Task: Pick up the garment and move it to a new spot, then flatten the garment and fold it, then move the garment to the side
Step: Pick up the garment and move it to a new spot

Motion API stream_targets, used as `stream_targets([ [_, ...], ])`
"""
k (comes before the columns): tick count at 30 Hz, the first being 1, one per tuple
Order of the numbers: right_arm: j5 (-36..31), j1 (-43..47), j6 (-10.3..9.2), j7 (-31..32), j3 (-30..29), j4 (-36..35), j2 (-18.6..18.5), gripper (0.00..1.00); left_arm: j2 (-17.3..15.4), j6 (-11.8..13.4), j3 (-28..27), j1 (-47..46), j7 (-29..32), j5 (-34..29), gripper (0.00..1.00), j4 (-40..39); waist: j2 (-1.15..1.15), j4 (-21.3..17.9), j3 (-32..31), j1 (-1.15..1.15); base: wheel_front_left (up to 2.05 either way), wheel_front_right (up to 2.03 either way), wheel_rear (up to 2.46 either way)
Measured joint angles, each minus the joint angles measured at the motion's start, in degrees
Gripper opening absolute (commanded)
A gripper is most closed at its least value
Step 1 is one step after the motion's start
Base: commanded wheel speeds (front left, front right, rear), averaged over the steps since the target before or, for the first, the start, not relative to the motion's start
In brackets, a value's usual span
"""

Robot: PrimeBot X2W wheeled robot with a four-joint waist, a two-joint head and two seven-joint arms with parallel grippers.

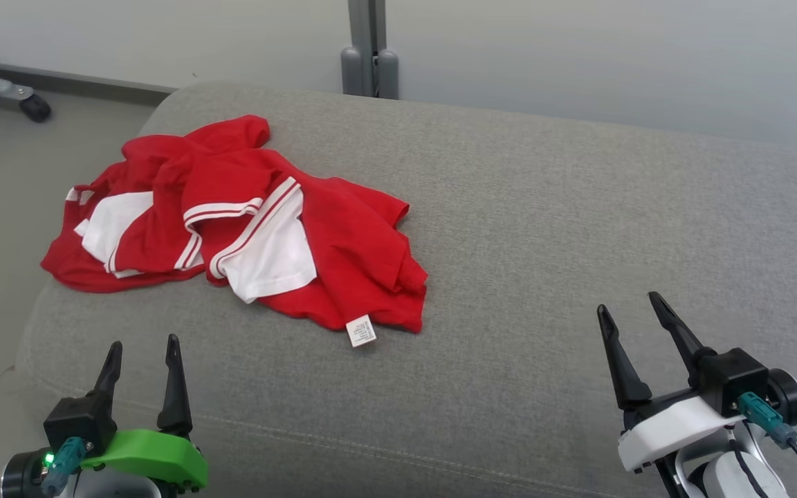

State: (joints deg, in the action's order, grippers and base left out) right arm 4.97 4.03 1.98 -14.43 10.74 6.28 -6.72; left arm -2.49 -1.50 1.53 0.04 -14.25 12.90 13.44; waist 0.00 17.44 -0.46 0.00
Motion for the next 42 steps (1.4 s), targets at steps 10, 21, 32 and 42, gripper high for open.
stream_targets([
  [10, -1.0, -0.6, 0.54, 0.0, 1.6, 1.2, 0.9, 1.0, 0.0, 0.5, -2.0, 0.2, 0.0, 0.1, 1.0, -0.9, 0.0, 3.2, -0.2, 0.0, 0.0, 0.0, 0.0],
  [21, -1.1, -0.6, 0.54, 0.0, 1.6, 1.9, 0.9, 1.0, 0.0, 0.5, -2.3, 0.2, 0.0, 0.1, 1.0, -1.1, 0.0, 2.7, -0.2, 0.0, 0.0, 0.0, 0.0],
  [32, -1.2, -1.4, 0.54, 0.0, 1.5, 1.5, 0.9, 1.0, 0.0, 0.5, -3.3, 0.2, 0.0, 3.7, 1.0, -1.7, 0.0, 2.2, 1.2, 0.0, 0.0, 0.0, 0.0],
  [42, -2.5, -5.6, 1.05, 0.0, 2.0, -0.4, -0.2, 1.0, 0.3, -0.3, -5.5, -5.5, 0.2, 12.6, 1.0, 0.0, 0.0, 1.3, 6.6, 0.0, 0.0, 0.0, 0.0],
])
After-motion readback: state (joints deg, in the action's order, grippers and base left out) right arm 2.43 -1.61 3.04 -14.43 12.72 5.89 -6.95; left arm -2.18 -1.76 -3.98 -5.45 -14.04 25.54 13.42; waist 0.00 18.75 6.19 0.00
